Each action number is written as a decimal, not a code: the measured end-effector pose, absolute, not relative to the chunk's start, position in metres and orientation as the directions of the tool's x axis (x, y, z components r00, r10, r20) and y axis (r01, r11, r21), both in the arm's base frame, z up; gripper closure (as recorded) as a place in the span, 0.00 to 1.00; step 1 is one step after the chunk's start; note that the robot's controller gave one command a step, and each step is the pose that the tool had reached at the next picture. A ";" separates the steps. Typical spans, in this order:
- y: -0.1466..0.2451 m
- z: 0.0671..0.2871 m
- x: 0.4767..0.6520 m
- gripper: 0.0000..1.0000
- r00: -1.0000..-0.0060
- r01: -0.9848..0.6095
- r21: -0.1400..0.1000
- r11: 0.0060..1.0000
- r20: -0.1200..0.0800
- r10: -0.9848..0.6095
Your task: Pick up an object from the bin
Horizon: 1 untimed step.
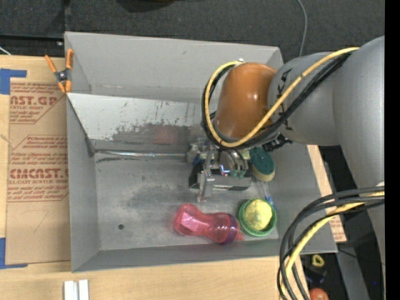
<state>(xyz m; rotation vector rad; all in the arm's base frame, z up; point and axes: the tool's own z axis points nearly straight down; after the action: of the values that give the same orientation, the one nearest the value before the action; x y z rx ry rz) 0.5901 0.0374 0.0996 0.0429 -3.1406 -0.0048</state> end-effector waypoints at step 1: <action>0.019 0.070 0.566 0.00 -0.986 -0.167 0.010 0.986 -0.014 -0.167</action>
Offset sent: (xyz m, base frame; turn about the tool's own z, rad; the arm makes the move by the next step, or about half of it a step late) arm -0.0032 -0.0438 -0.0296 -0.0448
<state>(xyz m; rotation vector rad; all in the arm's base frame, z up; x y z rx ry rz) 0.5661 0.0193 0.0703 0.2645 -3.1433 -0.0176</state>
